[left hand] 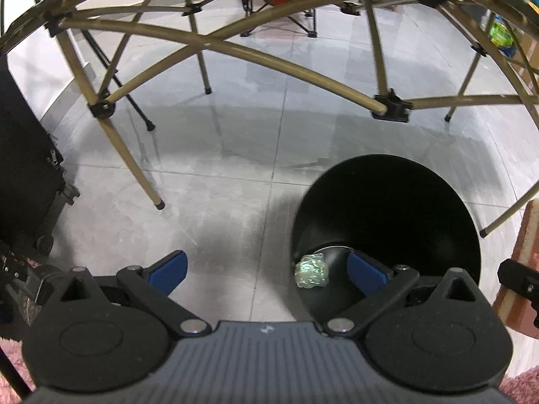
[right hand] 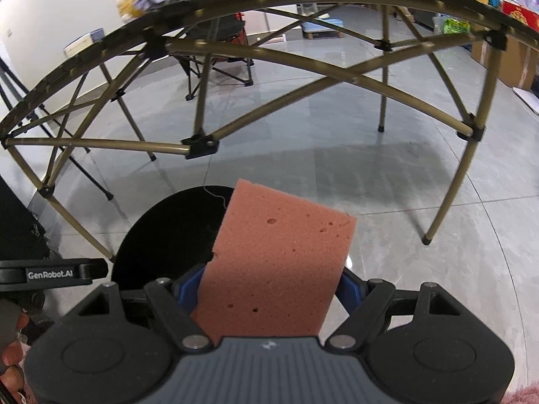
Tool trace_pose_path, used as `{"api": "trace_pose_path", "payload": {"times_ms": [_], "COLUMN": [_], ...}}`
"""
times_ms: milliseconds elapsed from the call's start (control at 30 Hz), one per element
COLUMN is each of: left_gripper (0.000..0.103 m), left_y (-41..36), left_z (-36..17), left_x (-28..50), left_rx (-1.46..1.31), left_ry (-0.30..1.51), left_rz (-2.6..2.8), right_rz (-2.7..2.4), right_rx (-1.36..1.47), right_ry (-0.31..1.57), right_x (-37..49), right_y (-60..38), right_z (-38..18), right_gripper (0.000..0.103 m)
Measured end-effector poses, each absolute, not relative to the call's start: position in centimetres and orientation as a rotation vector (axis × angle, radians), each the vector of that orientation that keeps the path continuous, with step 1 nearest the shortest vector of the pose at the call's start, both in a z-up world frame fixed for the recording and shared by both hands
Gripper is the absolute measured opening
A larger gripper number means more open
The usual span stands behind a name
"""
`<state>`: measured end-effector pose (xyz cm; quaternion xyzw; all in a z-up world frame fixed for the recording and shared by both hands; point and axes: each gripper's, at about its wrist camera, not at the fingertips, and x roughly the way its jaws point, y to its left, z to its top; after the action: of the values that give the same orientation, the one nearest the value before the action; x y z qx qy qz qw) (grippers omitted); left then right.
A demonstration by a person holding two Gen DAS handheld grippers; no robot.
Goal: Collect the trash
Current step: 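Move the right tool over the bin and release the pink sponge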
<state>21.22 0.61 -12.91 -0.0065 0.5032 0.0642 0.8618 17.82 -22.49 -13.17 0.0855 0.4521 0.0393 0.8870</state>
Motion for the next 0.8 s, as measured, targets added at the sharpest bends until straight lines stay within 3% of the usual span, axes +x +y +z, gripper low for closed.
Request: {"api": "trace_pose_path", "payload": {"times_ms": [800], "left_gripper": [0.103], "left_y": [7.5], "left_z": [-13.4], "left_x": [20.4], "left_rx": [-0.058], "left_ry": [1.035], "left_rz": [0.249], "right_rz": [0.166], "right_rx": [0.056], "right_ry": [1.018], "right_x": [21.7], "right_y": [-13.6], "right_z": [-15.3], "right_gripper": [0.079]}}
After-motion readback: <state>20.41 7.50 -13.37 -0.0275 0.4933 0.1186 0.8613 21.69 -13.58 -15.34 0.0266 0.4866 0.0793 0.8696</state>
